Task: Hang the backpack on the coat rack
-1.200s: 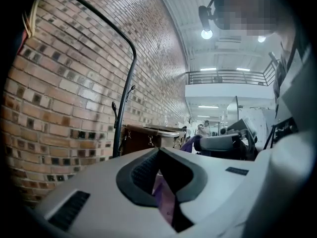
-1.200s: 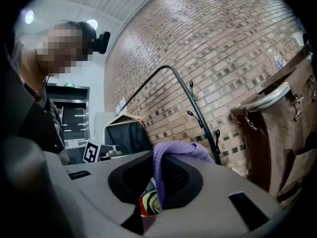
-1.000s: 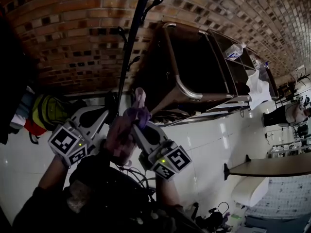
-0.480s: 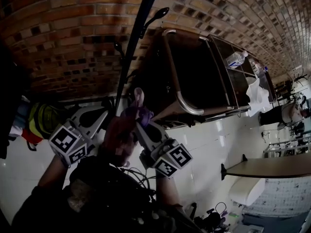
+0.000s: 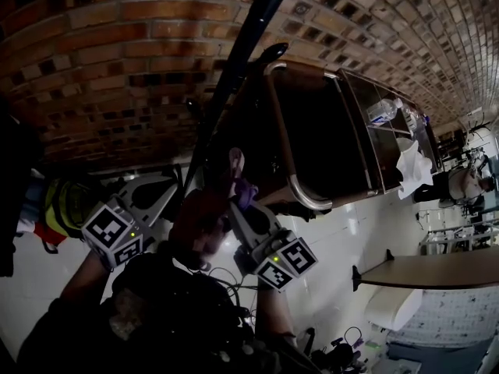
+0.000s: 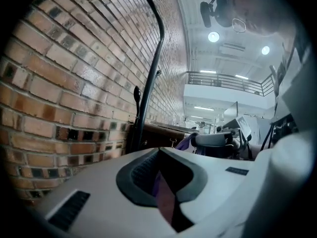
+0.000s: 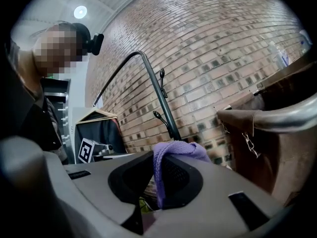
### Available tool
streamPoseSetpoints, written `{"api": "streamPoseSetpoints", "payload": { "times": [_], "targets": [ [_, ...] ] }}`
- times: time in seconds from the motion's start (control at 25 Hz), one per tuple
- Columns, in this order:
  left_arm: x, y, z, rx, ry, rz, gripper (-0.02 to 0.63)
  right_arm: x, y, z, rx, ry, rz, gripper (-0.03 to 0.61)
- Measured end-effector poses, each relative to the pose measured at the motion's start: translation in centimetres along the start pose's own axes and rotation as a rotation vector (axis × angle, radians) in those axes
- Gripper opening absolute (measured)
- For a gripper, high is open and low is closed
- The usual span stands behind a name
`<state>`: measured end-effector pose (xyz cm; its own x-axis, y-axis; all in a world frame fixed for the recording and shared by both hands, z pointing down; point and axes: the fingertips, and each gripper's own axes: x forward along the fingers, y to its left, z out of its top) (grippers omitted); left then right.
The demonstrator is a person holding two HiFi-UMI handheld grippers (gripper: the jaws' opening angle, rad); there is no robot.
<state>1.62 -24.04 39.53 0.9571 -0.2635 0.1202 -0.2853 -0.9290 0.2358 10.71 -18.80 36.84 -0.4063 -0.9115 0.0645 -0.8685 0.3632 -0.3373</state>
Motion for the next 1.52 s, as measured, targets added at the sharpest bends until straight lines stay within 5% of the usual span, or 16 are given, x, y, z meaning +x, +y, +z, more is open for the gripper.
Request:
{"api": "streamPoseSetpoints", "payload": {
  "times": [0.32, 0.6, 1.2, 1.52],
  "targets": [
    [2.0, 2.3, 0.3, -0.025, 0.006, -0.015, 0.035, 3.1, -3.3, 2.5, -0.042, -0.005, -0.032, 0.061],
    [3.3, 4.3, 0.3, -0.040, 0.030, 0.066, 0.035, 5.2, -6.7, 3.5, -0.011, -0.006, -0.008, 0.061],
    [7.1, 6.9, 2.7, -0.017, -0.038, 0.204, 0.035, 11.7, -8.1, 3.0, -0.033, 0.109, 0.195, 0.061],
    [7.0, 8.1, 2.5, -0.034, -0.038, 0.265, 0.036, 13.1, -5.3, -1.1, -0.108, 0.284, 0.314, 0.061]
  ]
}}
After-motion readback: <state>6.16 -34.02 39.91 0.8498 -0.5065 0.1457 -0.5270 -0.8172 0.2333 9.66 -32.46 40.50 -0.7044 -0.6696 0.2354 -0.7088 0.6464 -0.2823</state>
